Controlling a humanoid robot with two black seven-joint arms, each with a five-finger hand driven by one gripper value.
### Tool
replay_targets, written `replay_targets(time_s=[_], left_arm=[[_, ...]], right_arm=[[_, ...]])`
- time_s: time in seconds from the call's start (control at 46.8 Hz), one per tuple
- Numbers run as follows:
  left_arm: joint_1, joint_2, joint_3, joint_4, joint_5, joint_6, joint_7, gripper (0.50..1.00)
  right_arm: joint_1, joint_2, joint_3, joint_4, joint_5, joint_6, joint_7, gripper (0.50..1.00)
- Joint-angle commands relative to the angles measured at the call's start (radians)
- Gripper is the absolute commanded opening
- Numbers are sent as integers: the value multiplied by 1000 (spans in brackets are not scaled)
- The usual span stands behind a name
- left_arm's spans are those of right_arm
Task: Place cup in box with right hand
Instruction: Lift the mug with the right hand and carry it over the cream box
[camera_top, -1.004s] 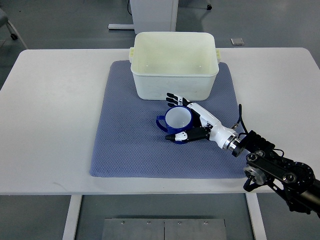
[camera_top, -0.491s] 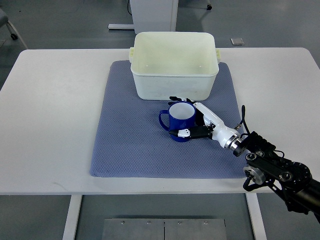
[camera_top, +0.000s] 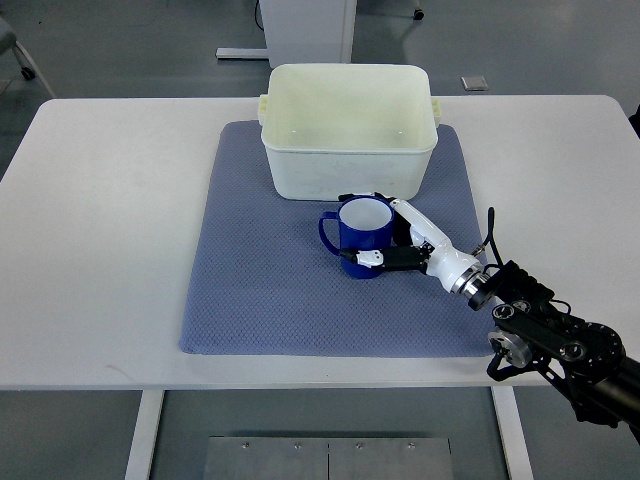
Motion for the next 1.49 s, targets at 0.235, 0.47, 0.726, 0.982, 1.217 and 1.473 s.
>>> replay_targets(time_s=[0.235,0.47,0.726,0.982,1.217,1.473], left_arm=[[0,0,0,0,0,0,0,1000],[0,0,3,0,0,0,1,1000],[0,0,3,0,0,0,0,1000],[0,0,3,0,0,0,1,1000],[0,0,0,0,0,0,0,1000],[0,0,0,0,0,0,1,1000]], right_arm=[[36,-153,1,105,4,1,4,500],[60,-269,5,188,16,1,4,500],[126,-354,11,245,26,9,4,500],[221,-363,55,251,62,37,-49,500],[292,-315,55,228,76,24,-114,500],[369,-171,52,67,75,3,-165,500]])
